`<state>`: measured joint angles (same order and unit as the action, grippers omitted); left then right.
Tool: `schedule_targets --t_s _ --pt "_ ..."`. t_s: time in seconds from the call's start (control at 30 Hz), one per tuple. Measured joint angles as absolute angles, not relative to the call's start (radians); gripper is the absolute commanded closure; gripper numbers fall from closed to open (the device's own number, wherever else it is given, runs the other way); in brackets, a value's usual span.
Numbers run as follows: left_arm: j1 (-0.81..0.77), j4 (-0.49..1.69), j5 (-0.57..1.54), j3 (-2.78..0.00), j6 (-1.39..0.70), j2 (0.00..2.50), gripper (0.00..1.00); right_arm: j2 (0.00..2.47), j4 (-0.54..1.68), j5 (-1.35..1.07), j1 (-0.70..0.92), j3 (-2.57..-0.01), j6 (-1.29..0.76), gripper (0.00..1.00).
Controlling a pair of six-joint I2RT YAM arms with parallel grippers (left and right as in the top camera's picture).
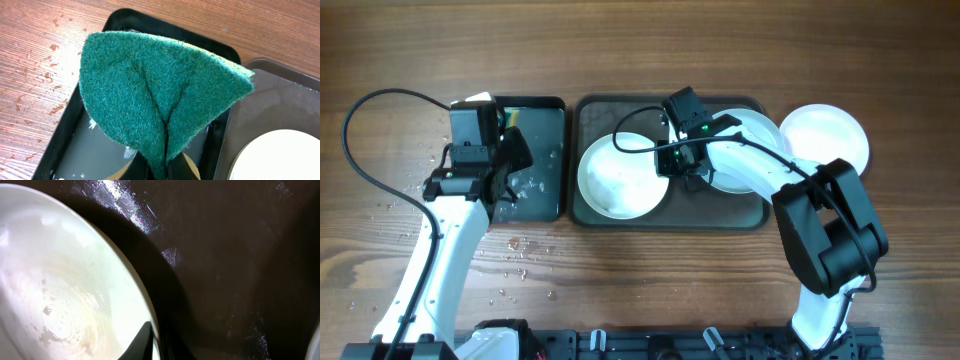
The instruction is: Clean dirty plates on tray and stack at the side
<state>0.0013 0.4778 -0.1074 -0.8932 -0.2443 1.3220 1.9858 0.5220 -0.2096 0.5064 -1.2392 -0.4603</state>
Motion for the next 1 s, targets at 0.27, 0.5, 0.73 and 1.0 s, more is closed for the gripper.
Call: schedule_targets --t_s 0.27,0.5,0.73,1.0 --pt "0.001 0.478 -0.107 -0.893 -0.244 1.338 0.96 1.986 0.522 -0.210 0.507 -1.239 -0.460 0.89" --pt "0.001 0.489 -0.007 -0.893 -0.244 1.432 0.96 1.986 0.521 -0.209 0.507 -1.239 -0.461 0.93" --pt "0.001 0.489 0.017 -0.893 -0.244 1.572 0.96 1.986 0.521 -0.209 0.507 -1.239 -0.460 0.94" --pt "-0.002 0.474 0.033 -0.904 -0.244 1.441 0.96 1.986 0.521 -0.210 0.507 -1.239 -0.460 0.95"
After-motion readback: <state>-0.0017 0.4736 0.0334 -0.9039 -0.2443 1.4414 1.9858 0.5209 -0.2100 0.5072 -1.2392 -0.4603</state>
